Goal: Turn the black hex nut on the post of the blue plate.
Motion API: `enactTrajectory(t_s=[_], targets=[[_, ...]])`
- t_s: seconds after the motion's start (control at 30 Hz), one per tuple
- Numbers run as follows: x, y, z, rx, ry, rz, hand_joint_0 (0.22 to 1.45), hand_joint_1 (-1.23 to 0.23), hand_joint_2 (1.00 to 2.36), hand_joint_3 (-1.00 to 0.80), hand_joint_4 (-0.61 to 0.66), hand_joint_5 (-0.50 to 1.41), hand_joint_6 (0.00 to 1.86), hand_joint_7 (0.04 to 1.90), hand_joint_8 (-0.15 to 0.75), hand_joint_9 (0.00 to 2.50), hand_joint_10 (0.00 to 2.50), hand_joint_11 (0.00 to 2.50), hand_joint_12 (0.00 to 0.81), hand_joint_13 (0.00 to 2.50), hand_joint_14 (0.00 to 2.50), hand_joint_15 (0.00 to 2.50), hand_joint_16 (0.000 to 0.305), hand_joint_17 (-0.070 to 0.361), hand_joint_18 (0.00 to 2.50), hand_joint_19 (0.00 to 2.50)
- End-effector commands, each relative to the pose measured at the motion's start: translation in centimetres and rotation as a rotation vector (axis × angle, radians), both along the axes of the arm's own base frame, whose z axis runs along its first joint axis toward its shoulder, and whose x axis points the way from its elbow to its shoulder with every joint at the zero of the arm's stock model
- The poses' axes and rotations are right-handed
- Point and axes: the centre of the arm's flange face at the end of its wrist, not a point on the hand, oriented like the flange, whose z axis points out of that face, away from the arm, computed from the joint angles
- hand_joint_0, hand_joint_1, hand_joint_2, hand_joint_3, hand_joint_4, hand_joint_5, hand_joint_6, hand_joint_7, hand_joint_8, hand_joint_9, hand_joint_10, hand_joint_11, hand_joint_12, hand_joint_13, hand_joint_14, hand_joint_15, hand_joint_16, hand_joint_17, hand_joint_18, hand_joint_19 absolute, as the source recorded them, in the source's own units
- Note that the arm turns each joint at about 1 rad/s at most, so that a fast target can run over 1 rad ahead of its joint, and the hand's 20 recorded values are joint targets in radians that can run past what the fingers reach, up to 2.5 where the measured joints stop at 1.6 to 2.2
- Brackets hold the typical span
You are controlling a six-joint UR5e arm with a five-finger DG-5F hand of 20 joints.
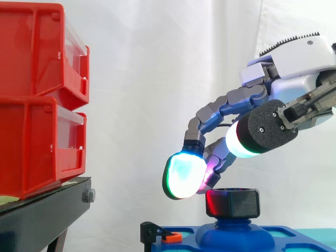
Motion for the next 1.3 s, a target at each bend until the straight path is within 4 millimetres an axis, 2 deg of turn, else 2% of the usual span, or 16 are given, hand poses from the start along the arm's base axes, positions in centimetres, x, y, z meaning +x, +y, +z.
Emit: enactTrajectory(t_s=[0.0,0.77,1.07,1.1,1.17,1.27], targets=[[-0.1,0.0,0.0,-0.002,0.004,0.003,0.51,-0.46,1.0,-0.5,0.24,-0.17,0.5,0.81,0.314,0.68,0.0,0.05,0.395,0.4,0.0,0.04,0.053,0.12,0.07,0.14],[-0.5,-1.9,-0.3,-0.047,0.034,0.002,0.51,-0.46,1.0,-0.5,0.25,-0.17,0.5,0.81,0.314,0.68,0.0,0.04,0.395,0.41,0.0,0.03,0.053,0.119,0.09,0.14],[-1.0,-4.4,-0.2,-0.064,0.045,0.011,0.51,-0.46,1.0,-0.5,0.25,-0.17,0.5,0.81,0.317,0.69,0.0,0.05,0.394,0.42,0.0,0.04,0.053,0.119,0.1,0.14],[-1.1,-5.3,-0.4,-0.064,0.051,0.004,0.51,-0.46,1.0,-0.5,0.25,-0.17,0.5,0.81,0.317,0.69,0.0,0.05,0.394,0.42,0.0,0.04,0.053,0.119,0.11,0.13],[-1.2,-5.7,-0.3,-0.067,0.055,0.011,0.51,-0.46,1.0,-0.5,0.25,-0.17,0.5,0.81,0.317,0.69,0.0,0.05,0.395,0.43,0.0,0.04,0.053,0.119,0.11,0.13],[-1.7,-7.4,-0.5,-0.068,0.069,0.009,0.51,-0.46,1.0,-0.5,0.25,-0.17,0.5,0.81,0.317,0.7,0.0,0.05,0.395,0.43,0.0,0.04,0.053,0.12,0.12,0.15]])
